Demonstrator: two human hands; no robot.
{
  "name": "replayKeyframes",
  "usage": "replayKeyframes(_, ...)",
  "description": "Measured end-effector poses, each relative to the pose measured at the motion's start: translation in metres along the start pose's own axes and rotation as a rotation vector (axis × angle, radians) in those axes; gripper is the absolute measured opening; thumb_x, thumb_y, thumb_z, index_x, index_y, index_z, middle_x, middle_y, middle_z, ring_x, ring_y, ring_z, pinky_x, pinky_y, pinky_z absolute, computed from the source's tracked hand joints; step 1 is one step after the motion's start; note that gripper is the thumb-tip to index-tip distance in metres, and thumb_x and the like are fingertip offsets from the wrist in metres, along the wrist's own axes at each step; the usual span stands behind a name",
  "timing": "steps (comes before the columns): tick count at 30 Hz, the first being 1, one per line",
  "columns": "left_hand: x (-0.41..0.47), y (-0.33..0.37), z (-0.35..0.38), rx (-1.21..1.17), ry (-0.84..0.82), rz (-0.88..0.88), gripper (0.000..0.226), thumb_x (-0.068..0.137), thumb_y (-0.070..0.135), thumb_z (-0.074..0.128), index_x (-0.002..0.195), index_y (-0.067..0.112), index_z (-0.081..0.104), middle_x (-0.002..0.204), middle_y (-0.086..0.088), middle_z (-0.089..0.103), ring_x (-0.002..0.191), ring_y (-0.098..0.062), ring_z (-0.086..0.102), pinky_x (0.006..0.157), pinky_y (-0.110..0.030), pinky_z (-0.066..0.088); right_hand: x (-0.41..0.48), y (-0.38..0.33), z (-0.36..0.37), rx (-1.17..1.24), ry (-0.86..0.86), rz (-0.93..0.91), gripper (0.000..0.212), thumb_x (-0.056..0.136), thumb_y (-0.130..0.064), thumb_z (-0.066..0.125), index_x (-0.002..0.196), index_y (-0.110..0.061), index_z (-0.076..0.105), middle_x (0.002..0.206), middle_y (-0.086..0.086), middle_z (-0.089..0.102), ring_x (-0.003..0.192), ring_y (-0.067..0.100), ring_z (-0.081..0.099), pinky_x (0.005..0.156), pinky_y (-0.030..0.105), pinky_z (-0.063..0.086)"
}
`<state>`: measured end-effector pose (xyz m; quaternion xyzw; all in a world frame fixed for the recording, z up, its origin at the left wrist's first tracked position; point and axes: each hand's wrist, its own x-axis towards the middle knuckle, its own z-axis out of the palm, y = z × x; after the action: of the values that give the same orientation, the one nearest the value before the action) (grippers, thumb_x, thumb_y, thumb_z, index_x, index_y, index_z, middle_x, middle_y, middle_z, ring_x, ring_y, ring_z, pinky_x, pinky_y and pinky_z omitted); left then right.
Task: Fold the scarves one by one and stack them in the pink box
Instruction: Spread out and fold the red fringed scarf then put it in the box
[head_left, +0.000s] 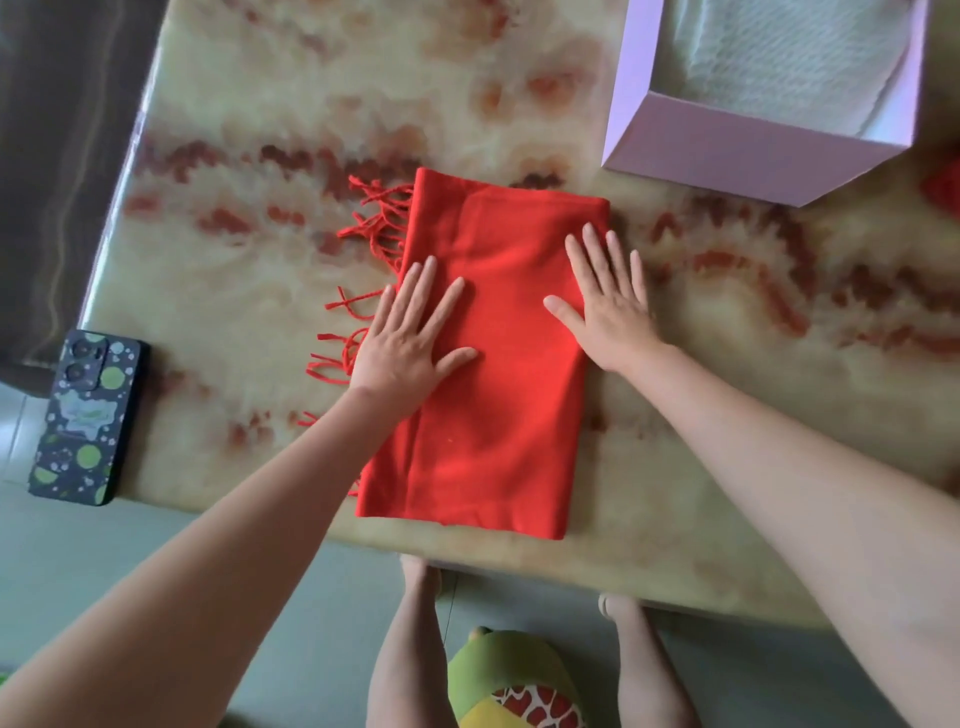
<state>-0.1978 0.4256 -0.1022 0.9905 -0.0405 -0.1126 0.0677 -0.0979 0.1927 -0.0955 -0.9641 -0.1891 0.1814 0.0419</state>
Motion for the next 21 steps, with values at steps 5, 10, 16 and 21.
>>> replayKeyframes(5,0.005,0.002,-0.004,0.036,0.088,-0.006,0.074,0.091,0.059,0.026,0.151,0.015,0.019,0.158,-0.011,0.009,0.146,-0.022,0.007,0.118,-0.041,0.001,0.009,-0.009,-0.011,0.031,0.192,-0.144,0.069,0.096,-0.050,0.031,0.152,-0.014,0.013,0.160,0.008,0.003,0.147,0.023,-0.001,0.116,0.036,-0.009)
replayKeyframes(10,0.011,-0.005,-0.004,-0.015,0.036,-0.039,0.075,0.089,0.062,0.019,0.151,0.022,0.010,0.159,-0.004,0.003,0.147,-0.017,-0.001,0.117,-0.044,-0.006,0.028,-0.010,-0.004,-0.014,0.015,-0.107,0.069,0.099,-0.049,0.030,0.152,-0.020,-0.003,0.160,0.003,-0.010,0.146,0.017,-0.011,0.116,0.037,-0.012)
replayKeyframes(16,-0.034,0.000,-0.020,-0.299,0.194,0.090,0.032,0.087,0.044,0.052,0.111,0.027,0.065,0.120,0.001,0.056,0.119,-0.023,0.046,0.107,-0.039,0.020,-0.026,-0.031,0.001,0.200,0.250,-0.160,0.058,0.092,-0.040,0.041,0.144,-0.013,0.039,0.154,0.012,0.026,0.142,0.028,0.022,0.115,0.039,0.010)
replayKeyframes(21,-0.086,0.009,-0.004,-0.397,0.122,0.112,0.028,0.084,0.047,0.055,0.100,0.030,0.070,0.099,0.011,0.062,0.098,-0.012,0.052,0.095,-0.030,0.028,-0.092,-0.042,0.031,0.257,0.209,-0.237,0.051,0.092,-0.031,0.043,0.138,-0.007,0.047,0.148,0.012,0.039,0.136,0.025,0.032,0.115,0.038,0.017)
